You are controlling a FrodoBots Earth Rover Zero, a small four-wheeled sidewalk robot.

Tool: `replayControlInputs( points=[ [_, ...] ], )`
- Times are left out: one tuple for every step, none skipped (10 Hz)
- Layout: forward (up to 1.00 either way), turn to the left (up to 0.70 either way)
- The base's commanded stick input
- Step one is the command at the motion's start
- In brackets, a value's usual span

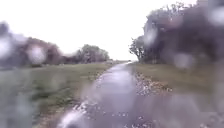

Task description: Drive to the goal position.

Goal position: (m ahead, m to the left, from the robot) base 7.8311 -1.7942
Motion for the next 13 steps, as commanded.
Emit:
replayControlInputs(
  points=[
    [1.00,0.00],
    [1.00,0.00],
    [1.00,0.00],
    [1.00,0.00],
    [1.00,0.00],
    [1.00,0.00],
    [1.00,0.00],
    [1.00,0.00],
    [1.00,-0.08],
    [1.00,-0.35],
    [1.00,-0.17],
    [1.00,-0.07],
    [1.00,0.00]
  ],
)
